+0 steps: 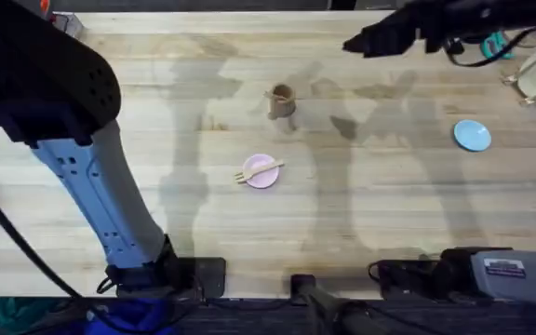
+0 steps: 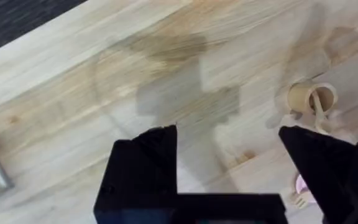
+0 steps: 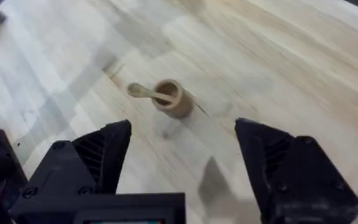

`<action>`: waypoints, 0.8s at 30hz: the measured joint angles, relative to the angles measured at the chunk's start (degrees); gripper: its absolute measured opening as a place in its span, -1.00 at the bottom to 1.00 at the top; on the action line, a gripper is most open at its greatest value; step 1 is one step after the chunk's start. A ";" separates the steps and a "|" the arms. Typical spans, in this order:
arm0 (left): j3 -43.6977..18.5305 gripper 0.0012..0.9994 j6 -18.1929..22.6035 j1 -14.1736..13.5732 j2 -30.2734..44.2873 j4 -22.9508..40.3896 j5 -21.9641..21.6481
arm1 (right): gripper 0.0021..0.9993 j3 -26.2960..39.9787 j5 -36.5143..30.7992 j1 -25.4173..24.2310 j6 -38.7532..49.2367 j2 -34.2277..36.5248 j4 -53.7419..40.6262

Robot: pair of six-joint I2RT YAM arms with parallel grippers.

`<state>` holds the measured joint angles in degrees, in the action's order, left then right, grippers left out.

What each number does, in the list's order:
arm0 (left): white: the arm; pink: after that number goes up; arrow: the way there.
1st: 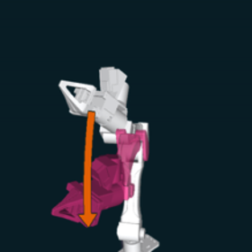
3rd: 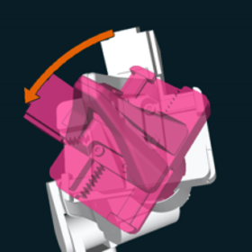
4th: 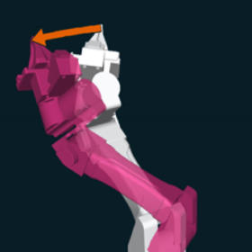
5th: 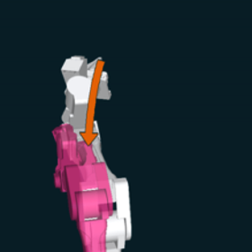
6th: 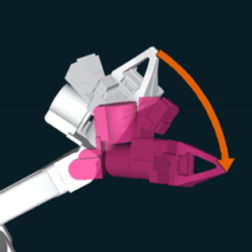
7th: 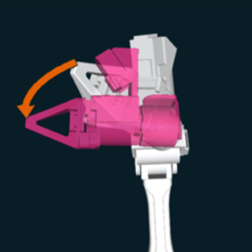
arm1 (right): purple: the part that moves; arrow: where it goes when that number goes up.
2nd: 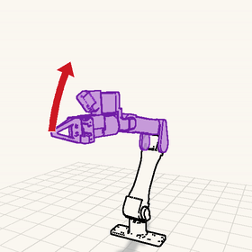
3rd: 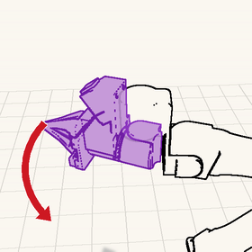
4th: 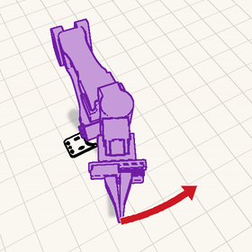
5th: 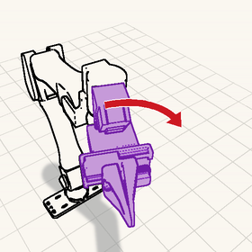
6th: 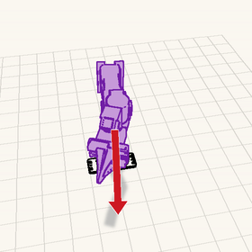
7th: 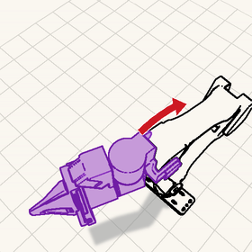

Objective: Pick up a utensil and set it on the pink plate, then put the other utensil in the container.

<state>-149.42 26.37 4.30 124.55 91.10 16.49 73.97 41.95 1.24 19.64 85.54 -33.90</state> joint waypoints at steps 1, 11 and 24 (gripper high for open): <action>-0.99 0.99 -0.97 -0.28 0.00 0.74 -0.73 | 0.99 1.31 -1.09 -0.50 -0.02 -0.02 -2.49; -2.34 0.99 -5.15 -0.83 -2.12 5.22 -3.40 | 0.99 9.87 -8.51 -1.68 -0.15 -0.02 -13.84; 10.44 0.99 -5.44 1.36 -17.67 5.72 -6.26 | 0.99 10.43 -13.29 -1.68 -0.15 -0.04 -12.73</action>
<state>-138.98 20.93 5.66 106.88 96.82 10.23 84.40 28.67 -0.45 19.49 85.49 -46.63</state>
